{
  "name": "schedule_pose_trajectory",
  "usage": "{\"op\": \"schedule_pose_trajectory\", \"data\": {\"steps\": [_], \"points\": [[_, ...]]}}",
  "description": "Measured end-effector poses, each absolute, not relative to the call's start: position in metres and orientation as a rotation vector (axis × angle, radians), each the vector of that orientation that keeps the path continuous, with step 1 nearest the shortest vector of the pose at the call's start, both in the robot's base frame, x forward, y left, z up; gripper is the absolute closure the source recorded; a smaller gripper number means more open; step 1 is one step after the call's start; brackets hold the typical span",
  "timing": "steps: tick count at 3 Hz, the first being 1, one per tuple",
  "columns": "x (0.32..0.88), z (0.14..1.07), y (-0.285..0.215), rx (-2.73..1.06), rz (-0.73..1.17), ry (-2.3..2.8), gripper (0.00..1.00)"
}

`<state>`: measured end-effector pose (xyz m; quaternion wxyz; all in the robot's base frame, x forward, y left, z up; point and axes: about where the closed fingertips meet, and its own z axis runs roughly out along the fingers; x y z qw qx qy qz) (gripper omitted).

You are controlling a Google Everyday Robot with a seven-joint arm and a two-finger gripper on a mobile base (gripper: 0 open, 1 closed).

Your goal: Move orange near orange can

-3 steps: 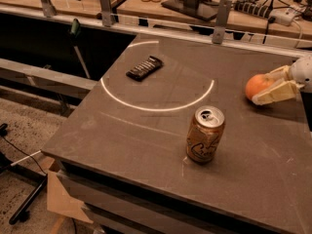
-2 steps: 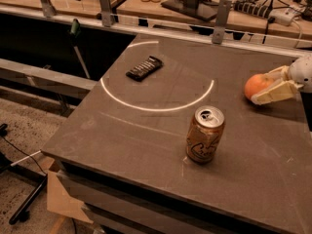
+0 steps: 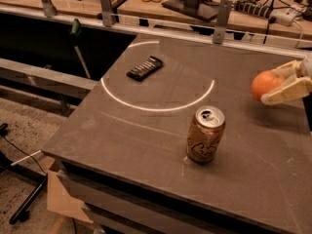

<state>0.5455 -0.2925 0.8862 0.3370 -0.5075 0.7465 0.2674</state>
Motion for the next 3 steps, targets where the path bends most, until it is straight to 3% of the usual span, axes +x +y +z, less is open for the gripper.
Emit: {"op": "schedule_pose_trajectory", "data": {"steps": [3], "points": [[0.475, 0.850, -0.226, -1.536, 0.736, 1.867, 1.00]]}}
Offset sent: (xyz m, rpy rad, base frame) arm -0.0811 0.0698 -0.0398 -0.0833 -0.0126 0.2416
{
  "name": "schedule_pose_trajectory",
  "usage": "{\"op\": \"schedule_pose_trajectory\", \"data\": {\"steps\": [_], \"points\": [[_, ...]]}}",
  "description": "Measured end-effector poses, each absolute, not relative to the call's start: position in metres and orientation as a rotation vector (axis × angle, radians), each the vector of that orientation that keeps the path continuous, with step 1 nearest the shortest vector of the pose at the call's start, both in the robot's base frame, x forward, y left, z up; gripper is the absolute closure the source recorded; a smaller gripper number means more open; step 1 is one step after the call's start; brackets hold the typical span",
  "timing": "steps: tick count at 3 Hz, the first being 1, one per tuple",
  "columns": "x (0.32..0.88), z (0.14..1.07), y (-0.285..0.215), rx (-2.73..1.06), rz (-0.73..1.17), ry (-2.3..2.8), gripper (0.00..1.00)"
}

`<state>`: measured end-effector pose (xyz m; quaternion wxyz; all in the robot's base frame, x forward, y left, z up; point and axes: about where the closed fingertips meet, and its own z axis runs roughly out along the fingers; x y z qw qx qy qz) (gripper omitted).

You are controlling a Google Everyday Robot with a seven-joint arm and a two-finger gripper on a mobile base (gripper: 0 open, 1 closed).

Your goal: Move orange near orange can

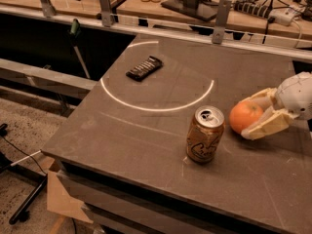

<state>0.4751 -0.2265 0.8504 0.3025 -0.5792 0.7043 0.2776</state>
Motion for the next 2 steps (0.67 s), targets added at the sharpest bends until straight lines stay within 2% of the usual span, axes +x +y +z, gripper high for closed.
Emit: {"op": "schedule_pose_trajectory", "data": {"steps": [1, 2], "points": [[0.4599, 0.8353, -0.2150, -1.466, 0.782, 1.888, 0.82], [0.4585, 0.8355, -0.2146, -1.459, 0.787, 1.890, 0.59]]}}
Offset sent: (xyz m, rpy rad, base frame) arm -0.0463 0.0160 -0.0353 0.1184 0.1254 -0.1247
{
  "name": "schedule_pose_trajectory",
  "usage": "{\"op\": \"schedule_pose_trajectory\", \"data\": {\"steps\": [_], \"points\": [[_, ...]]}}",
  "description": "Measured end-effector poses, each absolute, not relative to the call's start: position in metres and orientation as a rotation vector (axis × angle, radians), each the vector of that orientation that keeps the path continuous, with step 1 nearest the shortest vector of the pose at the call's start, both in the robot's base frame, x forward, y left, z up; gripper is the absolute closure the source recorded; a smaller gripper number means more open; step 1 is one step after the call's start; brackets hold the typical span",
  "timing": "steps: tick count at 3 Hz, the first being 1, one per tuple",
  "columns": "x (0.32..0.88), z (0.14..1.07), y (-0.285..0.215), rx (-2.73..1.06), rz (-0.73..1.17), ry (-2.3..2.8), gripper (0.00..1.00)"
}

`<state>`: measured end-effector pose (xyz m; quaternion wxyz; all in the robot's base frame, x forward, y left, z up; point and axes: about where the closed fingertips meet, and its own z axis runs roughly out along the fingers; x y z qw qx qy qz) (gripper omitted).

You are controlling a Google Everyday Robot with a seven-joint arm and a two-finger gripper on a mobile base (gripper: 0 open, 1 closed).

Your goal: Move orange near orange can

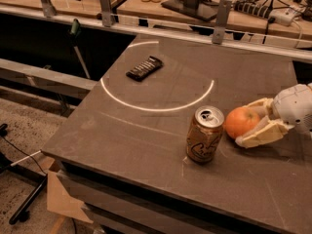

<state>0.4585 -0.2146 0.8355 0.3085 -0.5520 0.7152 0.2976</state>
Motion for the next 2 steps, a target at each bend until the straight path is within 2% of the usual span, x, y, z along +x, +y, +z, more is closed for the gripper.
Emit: {"op": "schedule_pose_trajectory", "data": {"steps": [1, 2], "points": [[0.4529, 0.8329, -0.2148, -1.432, 0.808, 1.906, 0.30], [0.4528, 0.8331, -0.2148, -1.431, 0.808, 1.906, 0.05]]}}
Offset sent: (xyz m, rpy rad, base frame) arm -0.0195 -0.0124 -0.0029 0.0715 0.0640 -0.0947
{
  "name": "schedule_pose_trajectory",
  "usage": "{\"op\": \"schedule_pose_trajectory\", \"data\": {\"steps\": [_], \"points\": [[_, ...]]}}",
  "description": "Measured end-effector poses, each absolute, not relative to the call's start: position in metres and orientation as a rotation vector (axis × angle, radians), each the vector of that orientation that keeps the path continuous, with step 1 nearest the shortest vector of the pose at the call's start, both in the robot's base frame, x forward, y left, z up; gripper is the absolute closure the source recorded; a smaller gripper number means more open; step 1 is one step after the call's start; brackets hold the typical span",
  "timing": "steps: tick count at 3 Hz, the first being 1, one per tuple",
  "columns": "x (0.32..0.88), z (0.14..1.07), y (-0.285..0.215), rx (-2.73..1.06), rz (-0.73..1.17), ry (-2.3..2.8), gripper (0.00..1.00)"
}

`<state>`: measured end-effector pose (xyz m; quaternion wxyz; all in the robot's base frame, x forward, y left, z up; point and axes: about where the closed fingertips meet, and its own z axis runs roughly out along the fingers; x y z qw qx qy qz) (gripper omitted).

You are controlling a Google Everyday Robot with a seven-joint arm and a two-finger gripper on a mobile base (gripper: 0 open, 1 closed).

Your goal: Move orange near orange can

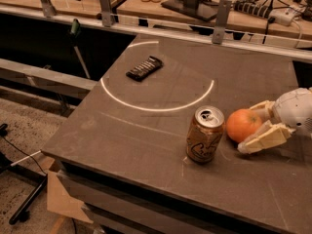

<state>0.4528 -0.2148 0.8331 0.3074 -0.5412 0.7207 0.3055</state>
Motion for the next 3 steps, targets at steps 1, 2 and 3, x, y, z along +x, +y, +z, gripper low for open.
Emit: {"op": "schedule_pose_trajectory", "data": {"steps": [1, 2, 3], "points": [[0.449, 0.837, -0.219, -1.393, 0.826, 1.910, 0.00], [0.450, 0.844, -0.230, -1.368, 0.803, 1.909, 0.00], [0.456, 0.863, -0.260, -1.310, 0.695, 1.910, 0.00]]}}
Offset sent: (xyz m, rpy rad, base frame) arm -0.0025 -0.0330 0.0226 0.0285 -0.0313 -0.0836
